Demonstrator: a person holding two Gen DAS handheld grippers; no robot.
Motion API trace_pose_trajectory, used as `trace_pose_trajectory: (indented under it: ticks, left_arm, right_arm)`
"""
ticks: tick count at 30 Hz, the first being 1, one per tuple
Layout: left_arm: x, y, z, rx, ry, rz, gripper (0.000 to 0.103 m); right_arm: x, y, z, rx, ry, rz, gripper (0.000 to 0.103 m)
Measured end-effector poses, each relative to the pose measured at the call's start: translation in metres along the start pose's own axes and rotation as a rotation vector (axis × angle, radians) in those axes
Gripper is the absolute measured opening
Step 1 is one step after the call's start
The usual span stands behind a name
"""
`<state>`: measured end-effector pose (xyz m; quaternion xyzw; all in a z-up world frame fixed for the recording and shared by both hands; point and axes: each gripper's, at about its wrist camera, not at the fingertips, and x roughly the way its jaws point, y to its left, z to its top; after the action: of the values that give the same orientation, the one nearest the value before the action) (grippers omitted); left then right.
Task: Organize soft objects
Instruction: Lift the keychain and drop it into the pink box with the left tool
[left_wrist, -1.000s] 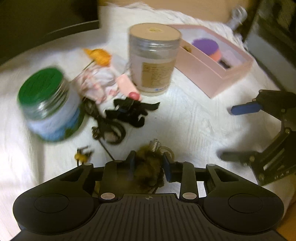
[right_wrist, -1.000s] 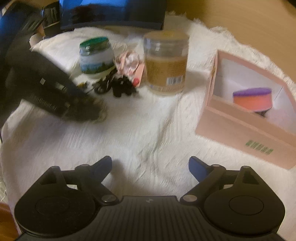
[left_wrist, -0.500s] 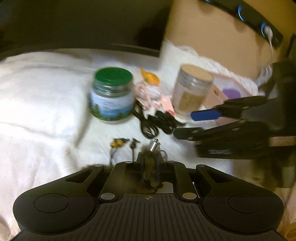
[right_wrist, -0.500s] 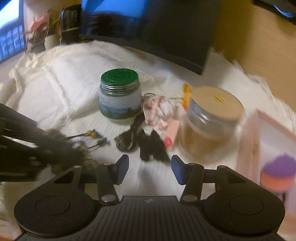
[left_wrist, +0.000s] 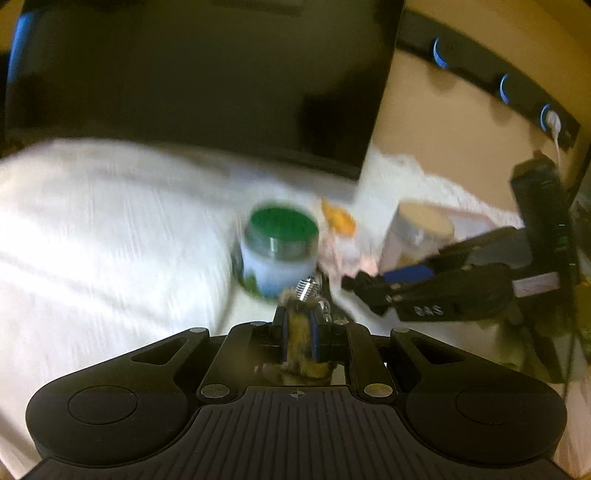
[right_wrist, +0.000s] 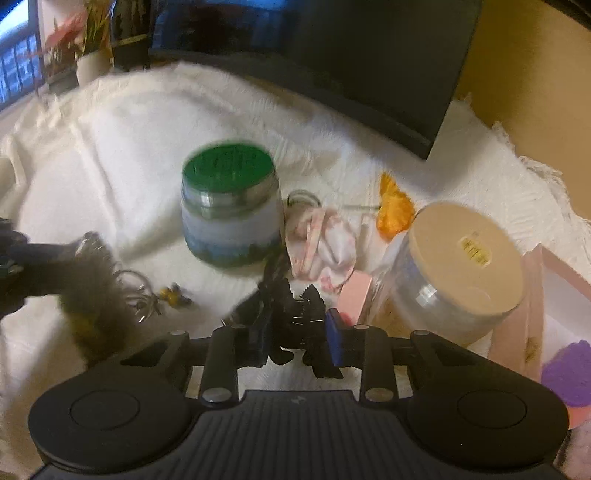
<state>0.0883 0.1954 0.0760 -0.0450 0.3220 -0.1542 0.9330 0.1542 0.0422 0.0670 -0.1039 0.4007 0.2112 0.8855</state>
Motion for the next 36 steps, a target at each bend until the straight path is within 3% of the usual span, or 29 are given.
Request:
trace_pose_trajectory:
  ticks: [7, 12, 16, 22, 29, 36]
  left_arm:
    - [-0.023, -0.011, 0.086, 0.079, -0.173, 0.022, 0.014]
    - [-0.027, -0.02, 0.15, 0.061, -0.251, -0.034, 0.014]
    - [-0.019, -0.041, 0.18, 0.069, -0.288, -0.074, 0.014]
    - [-0.003, -0.102, 0.196, 0.136, -0.303, -0.196, 0.014]
    - [0.037, -0.184, 0.194, 0.186, -0.239, -0.379, 0.014]
    - [0.073, -0.244, 0.185, 0.241, -0.17, -0.473, 0.014]
  right_arm:
    - [-0.072, -0.02, 0.051, 0.019, -0.141, 0.042, 0.03]
    - [-0.12, -0.046, 0.078, 0.018, -0.263, -0.045, 0.03]
    - [-0.146, -0.075, 0.08, 0.055, -0.312, -0.109, 0.03]
    - [-0.173, -0.118, 0.059, 0.104, -0.336, -0.212, 0.03]
    - [-0.191, -0.173, 0.017, 0.204, -0.315, -0.334, 0.03]
    - [-0.195, -0.212, -0.028, 0.308, -0.274, -0.396, 0.03]
